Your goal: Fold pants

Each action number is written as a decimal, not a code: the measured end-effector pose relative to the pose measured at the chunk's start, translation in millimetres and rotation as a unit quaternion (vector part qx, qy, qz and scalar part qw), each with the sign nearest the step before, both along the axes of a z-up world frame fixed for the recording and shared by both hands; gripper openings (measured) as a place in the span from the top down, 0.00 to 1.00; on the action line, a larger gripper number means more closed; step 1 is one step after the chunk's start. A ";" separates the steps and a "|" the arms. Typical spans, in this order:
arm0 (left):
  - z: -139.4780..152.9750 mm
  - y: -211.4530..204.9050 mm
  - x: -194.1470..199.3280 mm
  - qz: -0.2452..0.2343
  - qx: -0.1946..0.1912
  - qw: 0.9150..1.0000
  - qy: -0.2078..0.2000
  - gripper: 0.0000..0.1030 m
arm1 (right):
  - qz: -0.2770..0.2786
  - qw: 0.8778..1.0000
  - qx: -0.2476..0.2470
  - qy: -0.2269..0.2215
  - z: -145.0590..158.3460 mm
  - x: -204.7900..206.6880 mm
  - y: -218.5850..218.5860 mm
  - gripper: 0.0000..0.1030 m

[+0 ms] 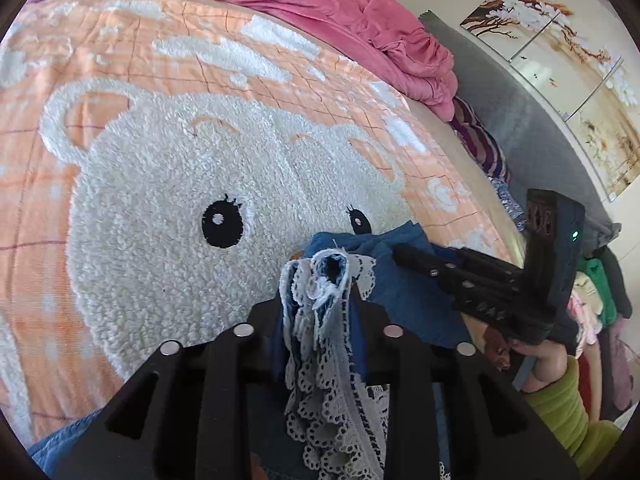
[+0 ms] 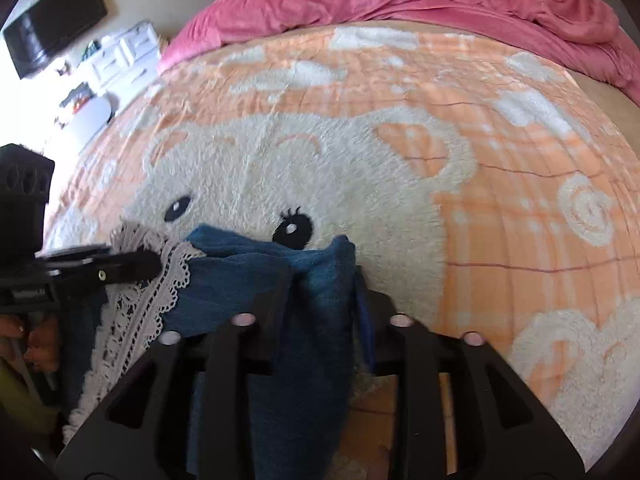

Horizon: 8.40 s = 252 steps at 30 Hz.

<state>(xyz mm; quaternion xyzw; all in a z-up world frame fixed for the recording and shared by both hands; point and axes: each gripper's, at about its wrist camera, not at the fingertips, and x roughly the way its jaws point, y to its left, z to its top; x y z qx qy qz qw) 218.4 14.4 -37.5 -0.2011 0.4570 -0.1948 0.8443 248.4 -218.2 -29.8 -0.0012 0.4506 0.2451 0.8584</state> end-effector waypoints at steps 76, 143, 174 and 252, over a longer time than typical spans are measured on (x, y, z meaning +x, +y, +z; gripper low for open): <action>10.6 -67.1 -135.9 0.013 0.160 0.987 -0.021 0.64 | 0.062 0.997 -0.019 -0.033 -11.5 -173.7 0.2 0.30; 8.7 113.1 -226.8 0.182 0.043 0.982 0.018 0.40 | 0.303 0.952 -0.038 -0.018 66.1 -132.3 236.2 0.11; 16.8 96.6 -195.3 0.125 -0.110 0.986 0.005 0.27 | 0.335 0.936 0.104 0.029 86.8 -104.0 169.7 0.75; 21.7 -74.7 -191.5 -0.075 0.151 0.981 -0.092 0.59 | 0.144 0.987 -0.068 0.014 11.8 -37.7 117.9 0.98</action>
